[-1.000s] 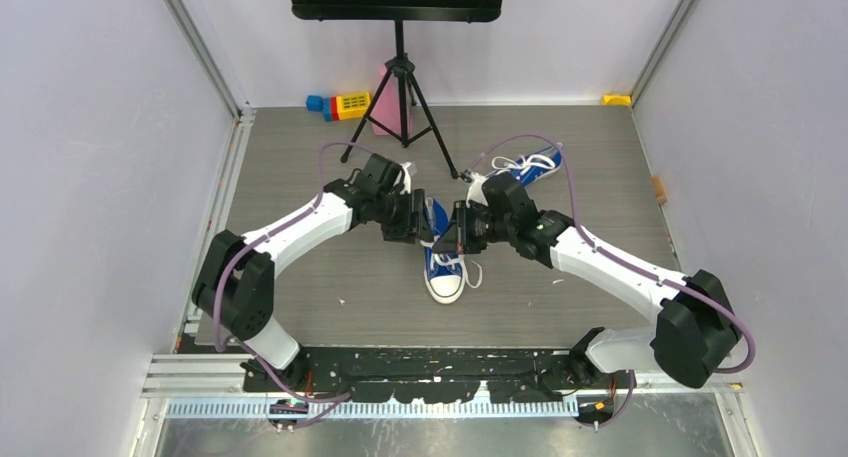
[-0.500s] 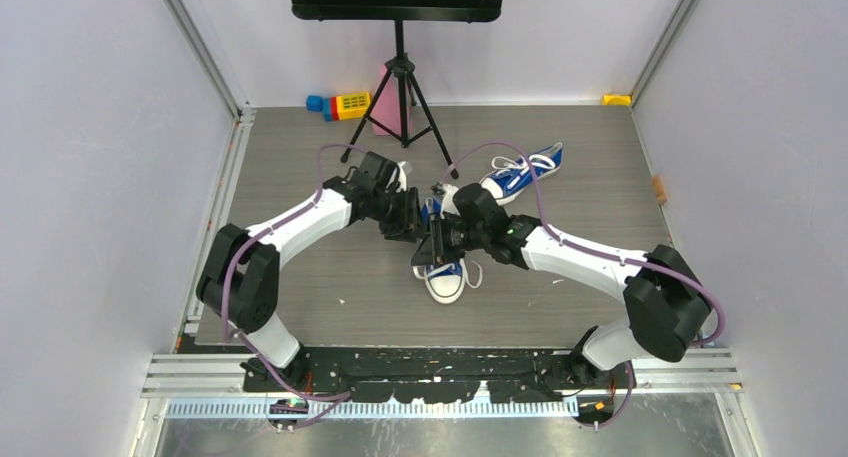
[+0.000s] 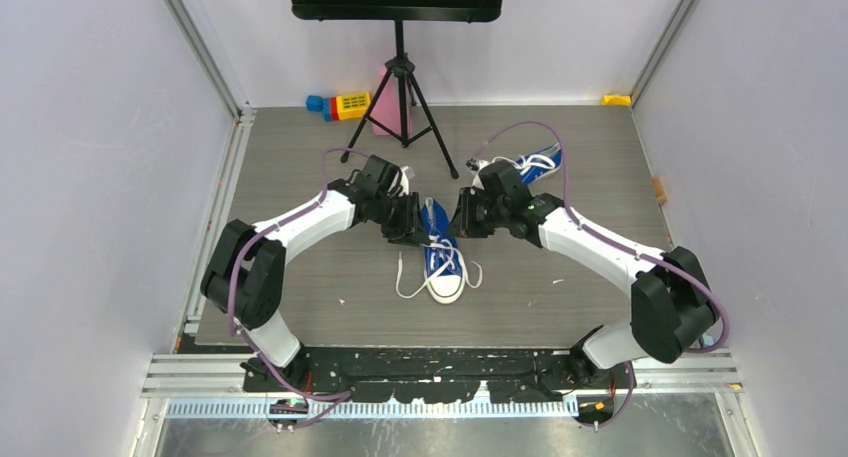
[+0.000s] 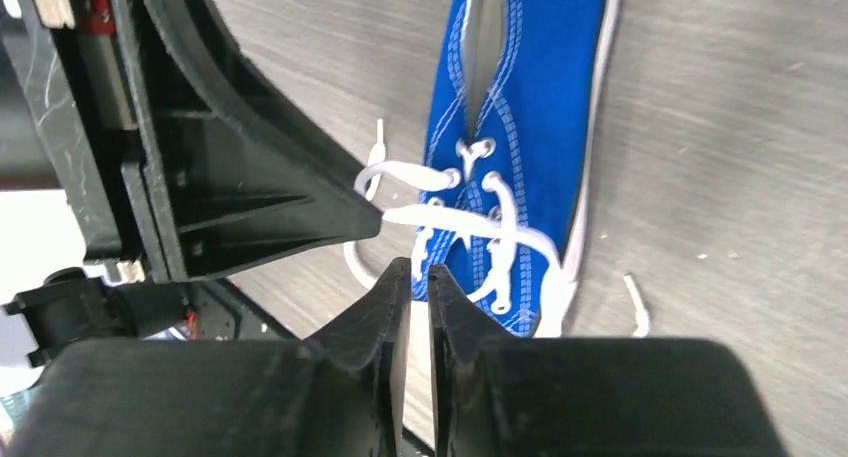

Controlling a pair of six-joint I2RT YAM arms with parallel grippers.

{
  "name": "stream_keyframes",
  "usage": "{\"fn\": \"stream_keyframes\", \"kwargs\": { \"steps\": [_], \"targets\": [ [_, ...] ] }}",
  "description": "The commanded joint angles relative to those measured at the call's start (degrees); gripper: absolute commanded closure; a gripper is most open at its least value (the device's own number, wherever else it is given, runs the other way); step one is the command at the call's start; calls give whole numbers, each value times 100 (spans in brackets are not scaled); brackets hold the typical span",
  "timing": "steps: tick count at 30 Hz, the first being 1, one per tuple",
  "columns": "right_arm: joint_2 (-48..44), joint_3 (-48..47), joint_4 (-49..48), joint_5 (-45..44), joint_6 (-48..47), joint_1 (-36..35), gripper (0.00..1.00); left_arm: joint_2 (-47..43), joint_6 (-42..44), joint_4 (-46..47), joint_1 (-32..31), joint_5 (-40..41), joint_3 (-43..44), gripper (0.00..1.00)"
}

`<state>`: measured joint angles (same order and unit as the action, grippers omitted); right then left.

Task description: Tie the shoes

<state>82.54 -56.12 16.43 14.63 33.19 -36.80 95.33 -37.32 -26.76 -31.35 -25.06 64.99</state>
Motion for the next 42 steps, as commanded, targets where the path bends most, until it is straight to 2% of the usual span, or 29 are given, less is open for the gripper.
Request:
{"fn": "stream_keyframes", "kwargs": {
  "steps": [1,5,8,12,20,33,42],
  "targets": [
    [290,-585,367,-72,-550,152,87,11,-34,233,17,-187,-10,66],
    [891,-1036,527,117,-751,156,99,74,7,222,15,-237,55,80],
    [1255,-1276,580,316,-815,154,100,89,69,174,21,-253,104,91],
    [1497,-1364,569,444,-848,155,100,54,130,82,24,-265,138,98],
    [1375,-1189,596,761,-974,155,97,-190,93,-9,24,-478,125,98],
    [1611,-1151,438,1489,-881,155,96,-270,-311,432,24,-1019,-32,98],
    [1471,-944,588,1663,-903,157,96,-241,-328,458,26,-783,-98,97]
  ]
}}
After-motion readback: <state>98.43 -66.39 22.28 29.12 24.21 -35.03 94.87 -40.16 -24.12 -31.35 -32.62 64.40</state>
